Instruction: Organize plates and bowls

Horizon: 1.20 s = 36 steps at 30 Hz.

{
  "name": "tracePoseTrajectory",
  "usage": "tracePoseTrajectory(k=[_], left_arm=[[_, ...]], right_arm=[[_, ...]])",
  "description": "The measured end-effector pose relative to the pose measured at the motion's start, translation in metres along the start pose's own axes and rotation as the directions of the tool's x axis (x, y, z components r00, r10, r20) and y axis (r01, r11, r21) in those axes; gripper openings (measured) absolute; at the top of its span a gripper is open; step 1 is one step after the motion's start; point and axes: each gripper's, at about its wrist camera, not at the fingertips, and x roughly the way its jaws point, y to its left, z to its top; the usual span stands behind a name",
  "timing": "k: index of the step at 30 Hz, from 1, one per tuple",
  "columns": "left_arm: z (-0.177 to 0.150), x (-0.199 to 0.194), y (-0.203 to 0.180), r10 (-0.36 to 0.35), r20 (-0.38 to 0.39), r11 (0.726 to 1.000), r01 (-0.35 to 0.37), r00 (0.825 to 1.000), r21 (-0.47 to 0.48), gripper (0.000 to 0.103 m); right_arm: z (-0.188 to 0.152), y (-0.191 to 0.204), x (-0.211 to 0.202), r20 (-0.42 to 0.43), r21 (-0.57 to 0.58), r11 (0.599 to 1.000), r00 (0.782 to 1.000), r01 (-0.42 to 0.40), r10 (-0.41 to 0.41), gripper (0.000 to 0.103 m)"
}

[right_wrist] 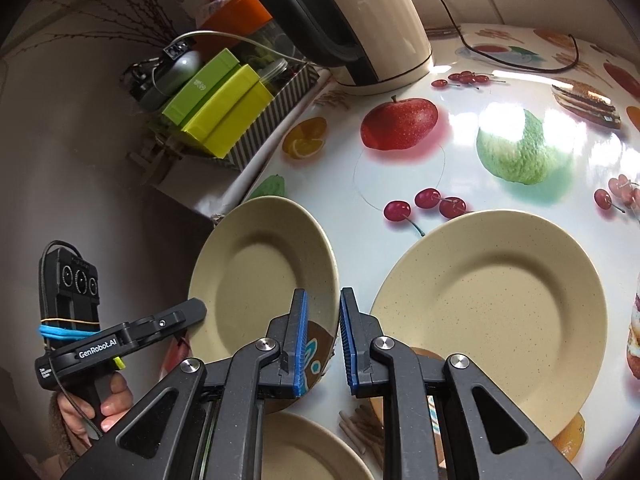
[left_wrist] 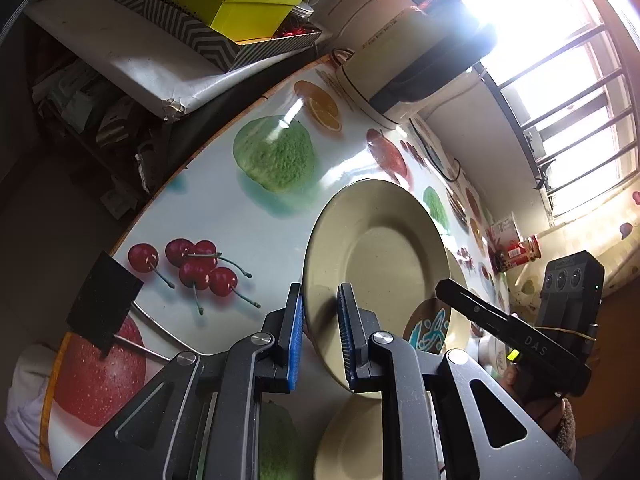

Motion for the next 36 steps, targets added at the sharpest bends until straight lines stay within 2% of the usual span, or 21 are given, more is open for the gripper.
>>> tracePoseTrajectory(k=[14, 26, 36], left_arm=[[-0.042, -0.007, -0.013, -0.023, -0.043, 0.999, 0.024, 0.999, 0.033, 0.017], [-0.075, -0.011, -0.014, -0.021, -0.082, 0.998, 0.025, 0.996, 0.05, 0.017], [-0.092, -0.012, -0.015, -0.011, -0.106, 0.998, 0.019, 0.994, 0.067, 0.017]], right_arm=[[-0.049, -0.005, -0.038, 0.017, 0.034, 0.999, 1.0, 0.016, -0.016, 0.016], [-0.09, -0.009, -0.057, 0.005, 0.056, 0.998, 1.0, 0.027, -0.028, 0.016], [-0.111, -0.009, -0.065, -0.001, 0.071, 0.997, 0.999, 0.035, -0.035, 0.016]])
